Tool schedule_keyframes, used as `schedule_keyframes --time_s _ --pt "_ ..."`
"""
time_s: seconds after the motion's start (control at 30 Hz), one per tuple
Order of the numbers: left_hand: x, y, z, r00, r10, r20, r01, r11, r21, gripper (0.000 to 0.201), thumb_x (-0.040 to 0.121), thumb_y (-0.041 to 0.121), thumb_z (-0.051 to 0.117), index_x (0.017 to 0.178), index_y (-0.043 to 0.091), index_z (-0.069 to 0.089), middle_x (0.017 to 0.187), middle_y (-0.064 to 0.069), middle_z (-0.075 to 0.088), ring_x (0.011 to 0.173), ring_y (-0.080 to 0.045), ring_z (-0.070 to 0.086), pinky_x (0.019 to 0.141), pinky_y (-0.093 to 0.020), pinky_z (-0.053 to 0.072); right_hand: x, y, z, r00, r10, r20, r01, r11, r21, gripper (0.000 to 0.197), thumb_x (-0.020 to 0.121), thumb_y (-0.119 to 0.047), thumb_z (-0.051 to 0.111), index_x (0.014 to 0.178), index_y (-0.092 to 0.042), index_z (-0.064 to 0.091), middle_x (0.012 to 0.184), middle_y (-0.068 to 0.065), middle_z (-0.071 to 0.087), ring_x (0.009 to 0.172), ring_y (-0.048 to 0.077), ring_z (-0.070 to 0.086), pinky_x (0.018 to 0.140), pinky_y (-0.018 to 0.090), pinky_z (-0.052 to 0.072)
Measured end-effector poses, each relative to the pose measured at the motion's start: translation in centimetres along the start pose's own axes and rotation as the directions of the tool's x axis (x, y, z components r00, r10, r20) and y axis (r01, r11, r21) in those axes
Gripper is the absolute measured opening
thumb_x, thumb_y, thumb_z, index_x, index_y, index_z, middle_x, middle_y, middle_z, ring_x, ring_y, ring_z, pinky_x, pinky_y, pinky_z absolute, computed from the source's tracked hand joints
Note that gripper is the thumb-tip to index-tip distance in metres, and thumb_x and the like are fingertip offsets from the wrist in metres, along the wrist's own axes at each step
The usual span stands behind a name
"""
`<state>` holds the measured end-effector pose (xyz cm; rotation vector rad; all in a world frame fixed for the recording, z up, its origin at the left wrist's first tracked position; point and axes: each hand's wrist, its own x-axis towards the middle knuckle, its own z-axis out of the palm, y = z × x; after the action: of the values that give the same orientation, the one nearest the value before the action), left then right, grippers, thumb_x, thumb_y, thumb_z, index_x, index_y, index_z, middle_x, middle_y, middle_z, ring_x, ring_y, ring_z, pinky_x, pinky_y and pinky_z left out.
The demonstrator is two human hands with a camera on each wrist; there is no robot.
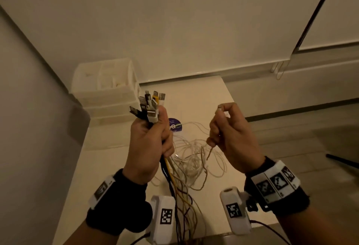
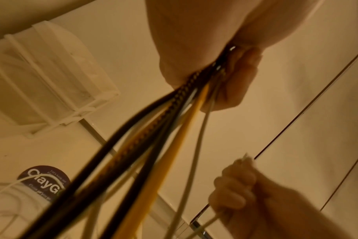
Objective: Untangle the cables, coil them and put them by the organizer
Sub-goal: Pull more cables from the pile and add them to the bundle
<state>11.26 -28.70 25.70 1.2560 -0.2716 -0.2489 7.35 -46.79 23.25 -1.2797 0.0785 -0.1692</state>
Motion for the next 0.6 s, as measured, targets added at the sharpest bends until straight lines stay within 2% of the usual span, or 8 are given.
schedule_keyframes --time_s 0.07,0.13,0.27,0.33,0.43,0.47,0.53,0.6 --pt "0.3 -0.4 -0.1 0.999 -0.016 -0.044 0.017 0.999 0.027 0.039 0.1 0.028 0.045 0.063 0.018 0.036 0.055 -0.005 0.019 0.043 -0.016 0.012 0.041 -0.024 0.014 0.0 -0.8 1.7 0.994 -0.003 0.11 -0.006 0.997 0.081 0.004 0.099 -0.011 0.043 0.098 -0.011 0.047 0.074 0.006 0.045 0.058 0.017 0.034 0.055 0.03 0.034" --pt "0.6 -0.7 0.0 0.998 -0.012 -0.056 0.014 1.0 0.028 0.038 0.099 0.026 0.047 0.063 0.018 0.037 0.052 -0.002 0.019 0.044 -0.017 0.009 0.042 -0.027 0.01 0.2 -1.3 3.4 0.984 -0.03 0.174 0.01 0.994 0.112 0.013 0.091 -0.003 0.045 0.101 -0.006 0.052 0.088 0.01 0.048 0.062 0.017 0.04 0.056 0.028 0.036" --pt "0.8 -0.9 -0.3 0.997 0.071 -0.019 -0.071 0.997 0.023 0.03 0.093 0.025 0.056 0.063 0.021 0.053 0.046 0.005 0.033 0.036 -0.009 0.019 0.041 -0.019 0.018 1.1 -1.3 6.3 0.997 -0.071 0.043 0.069 0.996 0.048 0.013 0.09 0.008 0.052 0.101 0.0 0.054 0.087 0.017 0.052 0.062 0.021 0.051 0.056 0.029 0.045" --pt "1.0 -0.9 -0.7 0.996 0.092 -0.009 -0.092 0.995 0.046 0.022 0.09 0.028 0.061 0.077 0.01 0.062 0.049 0.0 0.042 0.035 -0.009 0.024 0.04 -0.018 0.023 1.1 -1.0 7.3 0.997 -0.082 -0.008 0.082 0.996 0.045 0.016 0.086 0.006 0.06 0.093 -0.003 0.048 0.083 0.019 0.057 0.058 0.023 0.055 0.056 0.03 0.049" --pt "1.2 -0.8 -1.4 0.996 0.083 -0.017 -0.081 0.992 0.092 0.04 0.087 0.03 0.064 0.094 -0.009 0.06 0.051 -0.003 0.045 0.036 -0.011 0.029 0.04 -0.019 0.026 0.8 -0.9 7.8 0.992 -0.13 -0.004 0.13 0.992 0.004 0.025 0.085 0.0 0.064 0.084 -0.008 0.04 0.074 0.016 0.066 0.055 0.028 0.06 0.06 0.035 0.054" --pt "1.1 -0.7 -1.5 0.996 0.084 -0.017 -0.082 0.992 0.099 0.039 0.088 0.029 0.064 0.093 -0.009 0.06 0.051 -0.003 0.045 0.036 -0.01 0.03 0.04 -0.018 0.026 0.7 -1.0 7.8 0.99 -0.143 -0.001 0.143 0.989 -0.028 0.026 0.086 0.0 0.064 0.083 -0.008 0.039 0.071 0.014 0.067 0.055 0.029 0.062 0.061 0.036 0.056" --pt "1.0 -0.6 -1.5 0.997 0.075 -0.032 -0.071 0.991 0.11 0.028 0.091 0.025 0.062 0.076 0.002 0.058 0.049 0.001 0.043 0.035 -0.008 0.032 0.04 -0.018 0.026 0.6 -1.1 7.6 0.991 -0.133 0.012 0.133 0.989 -0.057 0.026 0.086 0.002 0.063 0.081 -0.008 0.039 0.069 0.013 0.068 0.057 0.028 0.065 0.061 0.038 0.057" --pt "1.1 -0.6 -1.2 0.996 0.054 -0.073 -0.045 0.991 0.124 0.03 0.094 0.023 0.058 0.066 0.012 0.053 0.047 0.005 0.042 0.035 -0.007 0.035 0.039 -0.017 0.028 0.5 -0.9 7.5 0.995 -0.089 0.037 0.091 0.994 -0.054 0.025 0.084 0.006 0.063 0.082 -0.006 0.041 0.07 0.016 0.068 0.06 0.032 0.067 0.062 0.041 0.058"
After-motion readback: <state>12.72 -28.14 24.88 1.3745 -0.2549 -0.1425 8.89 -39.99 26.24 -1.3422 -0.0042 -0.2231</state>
